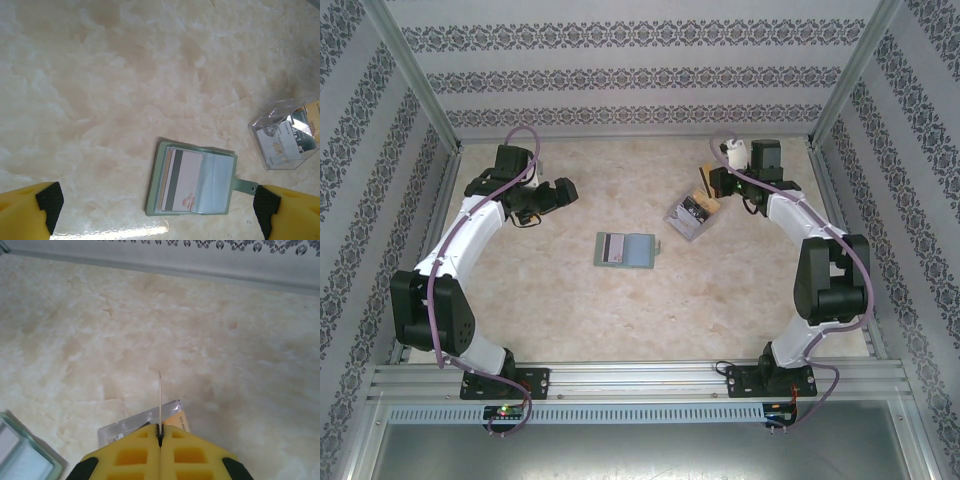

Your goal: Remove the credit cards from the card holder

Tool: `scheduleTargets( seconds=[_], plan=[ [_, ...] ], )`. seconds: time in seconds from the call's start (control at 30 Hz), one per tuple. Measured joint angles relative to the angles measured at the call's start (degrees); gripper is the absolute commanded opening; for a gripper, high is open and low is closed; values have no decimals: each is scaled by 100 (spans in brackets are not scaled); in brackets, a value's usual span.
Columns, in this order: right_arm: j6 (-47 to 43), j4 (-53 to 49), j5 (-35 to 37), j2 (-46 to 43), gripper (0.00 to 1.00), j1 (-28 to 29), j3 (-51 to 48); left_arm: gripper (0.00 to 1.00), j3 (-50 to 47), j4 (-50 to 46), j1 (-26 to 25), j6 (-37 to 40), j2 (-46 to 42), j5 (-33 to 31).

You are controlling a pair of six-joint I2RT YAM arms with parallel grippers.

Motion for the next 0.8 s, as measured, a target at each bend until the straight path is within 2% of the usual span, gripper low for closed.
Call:
scheduleTargets(
  seconds=[0.63,0.8],
  plan=[
    [-1912,-2041,37,1134,0,17,1606,99,-98,2,0,66,87,87],
    [-2190,-2420,50,1344,4,44,1912,99,-98,2,0,122,87,92]
  ],
)
